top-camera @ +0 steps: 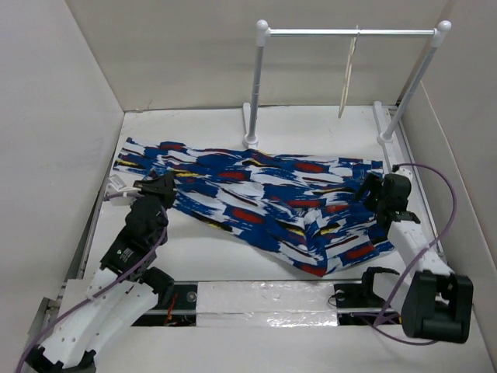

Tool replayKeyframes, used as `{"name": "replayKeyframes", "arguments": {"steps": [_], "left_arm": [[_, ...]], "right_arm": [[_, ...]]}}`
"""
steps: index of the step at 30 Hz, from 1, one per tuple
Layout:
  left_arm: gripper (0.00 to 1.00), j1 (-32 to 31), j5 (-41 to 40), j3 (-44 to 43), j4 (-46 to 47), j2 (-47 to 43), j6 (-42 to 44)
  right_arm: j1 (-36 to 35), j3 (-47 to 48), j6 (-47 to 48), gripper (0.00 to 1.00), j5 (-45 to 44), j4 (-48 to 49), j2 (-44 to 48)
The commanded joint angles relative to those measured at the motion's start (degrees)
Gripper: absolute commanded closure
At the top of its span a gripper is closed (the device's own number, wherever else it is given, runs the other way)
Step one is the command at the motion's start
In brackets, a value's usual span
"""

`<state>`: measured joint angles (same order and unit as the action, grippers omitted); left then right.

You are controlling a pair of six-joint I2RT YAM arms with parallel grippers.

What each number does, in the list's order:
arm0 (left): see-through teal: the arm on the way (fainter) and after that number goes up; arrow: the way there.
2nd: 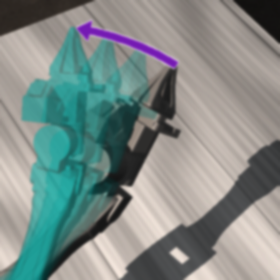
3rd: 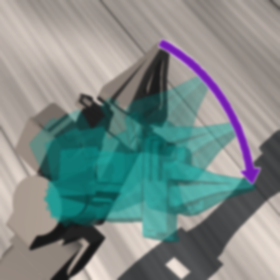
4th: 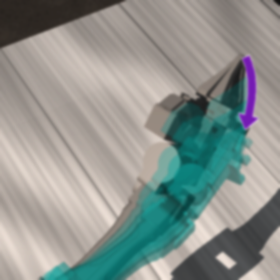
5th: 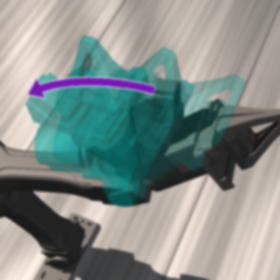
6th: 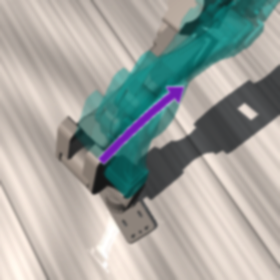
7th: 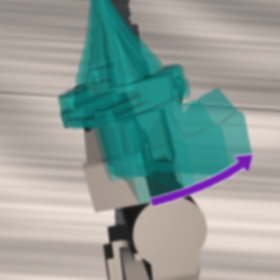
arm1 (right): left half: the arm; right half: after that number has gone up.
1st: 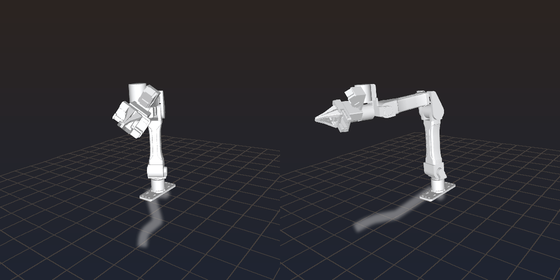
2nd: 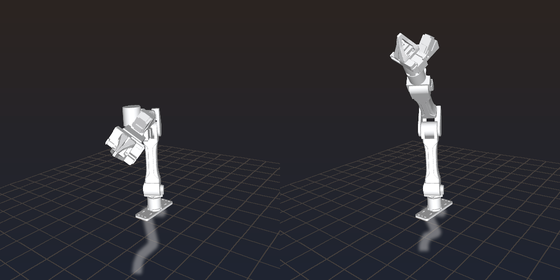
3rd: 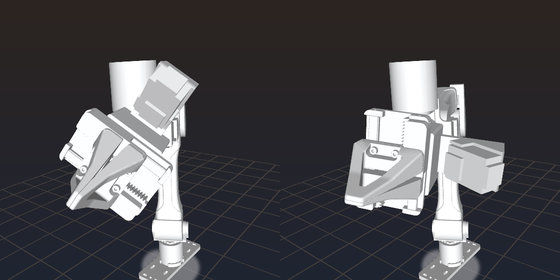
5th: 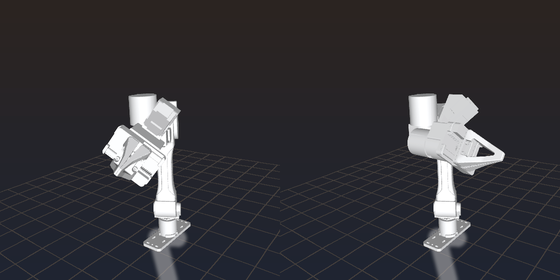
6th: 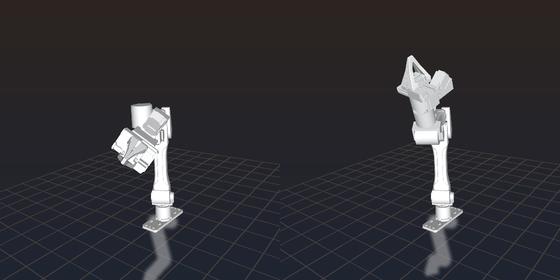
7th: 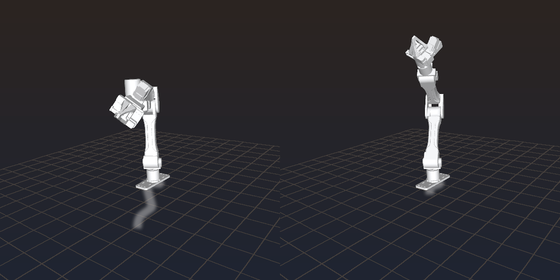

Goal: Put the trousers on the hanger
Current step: Flatten out the trousers at the center of the board.

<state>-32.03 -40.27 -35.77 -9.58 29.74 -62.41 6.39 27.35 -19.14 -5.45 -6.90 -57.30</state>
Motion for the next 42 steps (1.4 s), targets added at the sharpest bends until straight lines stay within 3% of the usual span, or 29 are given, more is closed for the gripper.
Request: {"name": "replayKeyframes", "arguments": {"steps": [1,3,9,13,15,17,22,27,29,33,37,38,40,41,42], "left_arm": [[1.0,0.39,-3.23,-4.12,-8.6,-4.24,9.93],[1.0,0.39,-4.55,-5.09,-10.54,-7.3,11.69],[1.0,0.39,-5.88,-9.49,-14.07,-14.08,14.15],[1.0,0.39,-7.27,-12.47,-16.5,-14.97,17.15],[1.0,0.39,-9.82,-13.01,-17.13,-14.45,18.54],[1.0,0.39,-10.79,-13.71,-18.88,-13.74,18.38],[1.0,0.39,-9.57,-15.73,-21.61,-8.91,18.03],[1.0,0.39,-6.04,-16.35,-17.84,0.19,21.28],[1.0,0.39,-7.79,-16.09,-17.23,4.61,18.57],[1.0,2.14,-13.68,-17.57,-16.69,18.73,13.65],[1.0,11.71,-8.61,-19.17,-16.35,28.7,12.05],[1.0,13.82,-6.07,-18.21,-12.6,29.84,12.57],[1.0,26.08,0.76,-16.45,-5.84,35.27,15.72],[1.0,26.14,2.9,-16.61,-4.06,35.3,16.87],[1.0,30.67,3.87,-17.22,-3.26,39.48,17.41]], "right_arm": [[2.04,2.43,-2.14,0.08,4.47,10.23,-7.19],[1.52,6.03,-2.83,0.1,8.96,8.92,-15.54],[-0.85,12.1,-8.46,0.17,17.32,17.26,-31.09],[-0.86,16.93,-9.52,0.21,19.07,23.49,-35.94],[-0.86,22.88,-8.38,0.19,19.69,20.45,-37.18],[-0.86,25.37,-5.84,0.15,17.6,15.89,-35.61],[-6.72,19.25,0.4,0.02,11.26,13.58,-23.14],[-12.45,10.72,5.07,0.09,9.84,11.12,-9.62],[-15.25,7.04,5.42,0.16,11.16,11.03,-6.18],[-20.62,3.85,6.48,0.16,12.13,9.28,1.47],[-25.1,3.41,8.06,0.15,10.82,7.07,6.05],[-25.72,3.41,8.24,0.15,9.86,5.24,7.36],[-27.21,3.32,8.85,0.14,10.11,4.27,8.77],[-27.75,3.32,8.85,0.14,10.2,4.09,9.22],[-28.36,3.23,8.94,0.14,10.29,4.0,9.57]]}}
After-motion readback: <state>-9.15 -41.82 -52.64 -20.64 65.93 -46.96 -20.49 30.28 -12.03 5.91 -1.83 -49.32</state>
